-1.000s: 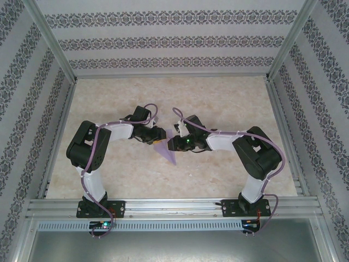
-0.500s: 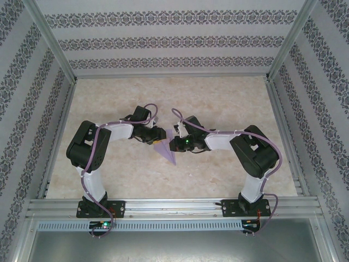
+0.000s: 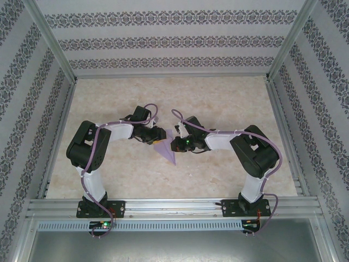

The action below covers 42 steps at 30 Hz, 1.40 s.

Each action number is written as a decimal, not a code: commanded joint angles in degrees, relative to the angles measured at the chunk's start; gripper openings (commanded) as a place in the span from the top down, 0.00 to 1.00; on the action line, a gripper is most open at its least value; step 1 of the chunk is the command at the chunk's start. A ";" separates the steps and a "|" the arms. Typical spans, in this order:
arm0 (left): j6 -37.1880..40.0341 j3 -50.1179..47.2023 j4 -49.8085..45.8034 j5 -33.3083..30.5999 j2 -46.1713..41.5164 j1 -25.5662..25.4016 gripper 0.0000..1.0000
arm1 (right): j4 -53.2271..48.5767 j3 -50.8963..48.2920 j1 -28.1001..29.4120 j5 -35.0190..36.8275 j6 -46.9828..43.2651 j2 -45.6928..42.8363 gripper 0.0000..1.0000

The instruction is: Fold a paper plane with a square sheet of paper (fold left side to right side)

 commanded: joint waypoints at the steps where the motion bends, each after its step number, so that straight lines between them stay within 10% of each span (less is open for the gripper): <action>1: 1.47 -0.18 -3.94 -4.41 2.14 -0.47 0.59 | -1.88 1.38 -0.13 1.22 -1.67 0.74 0.96; 42: -1.17 0.20 -1.58 -1.95 -3.01 -0.45 0.57 | -5.61 -0.49 0.97 5.70 -0.28 6.48 1.00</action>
